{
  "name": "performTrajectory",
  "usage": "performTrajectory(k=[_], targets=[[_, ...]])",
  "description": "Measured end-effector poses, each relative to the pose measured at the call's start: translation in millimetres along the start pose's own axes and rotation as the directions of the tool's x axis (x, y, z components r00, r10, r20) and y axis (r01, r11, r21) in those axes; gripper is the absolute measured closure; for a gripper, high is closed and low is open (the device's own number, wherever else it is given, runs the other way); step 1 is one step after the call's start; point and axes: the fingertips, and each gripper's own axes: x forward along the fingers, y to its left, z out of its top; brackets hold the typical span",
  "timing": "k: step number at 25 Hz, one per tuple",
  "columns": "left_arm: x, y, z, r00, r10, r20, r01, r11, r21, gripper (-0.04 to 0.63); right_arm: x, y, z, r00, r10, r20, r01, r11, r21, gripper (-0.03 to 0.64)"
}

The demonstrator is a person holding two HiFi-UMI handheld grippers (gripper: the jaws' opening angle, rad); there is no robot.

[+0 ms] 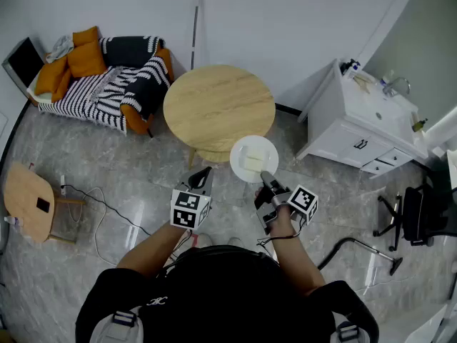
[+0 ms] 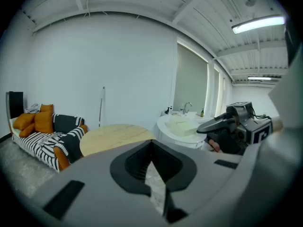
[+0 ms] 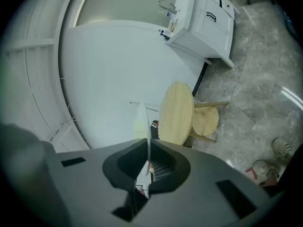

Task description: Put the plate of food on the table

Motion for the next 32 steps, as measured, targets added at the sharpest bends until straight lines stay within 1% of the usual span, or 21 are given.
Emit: performTrajectory(k=[8,11,15,24,32], targets=[[3,-10,-3,1.000,0.000,-0.010,0.000,1.000,0.008,0.588,-6,-5,-3,1.000,-0.006,-0.021,0.005,1.000,-0.013,0.600],[6,-8,-3,1.000,0.005,-0.014,-0.005,1.000,-0.004,0.588,-4,-5,-2,1.000,0.000,-0.024,0.000,1.000,-0.018,0.600],[9,-7,4,1.000,0.016,-0.005,-0.016,1.000,0.012,0.588,0,-8,2,1.000,-0.003,-0.029,0.003,1.000,-0.007,0.600],[14,2,5,0.999,0.035,-0.015,-0.035,0.999,0.021,0.588,13,-4,6,0.999,0.001,-0.040,-0.001,1.000,-0.006,0.600],[14,7,0,0.999,0.034,-0.025,-0.034,0.999,0.015,0.588,19,-5,0,0.999,0.005,-0.049,-0.006,1.000,-0.008,0.600]])
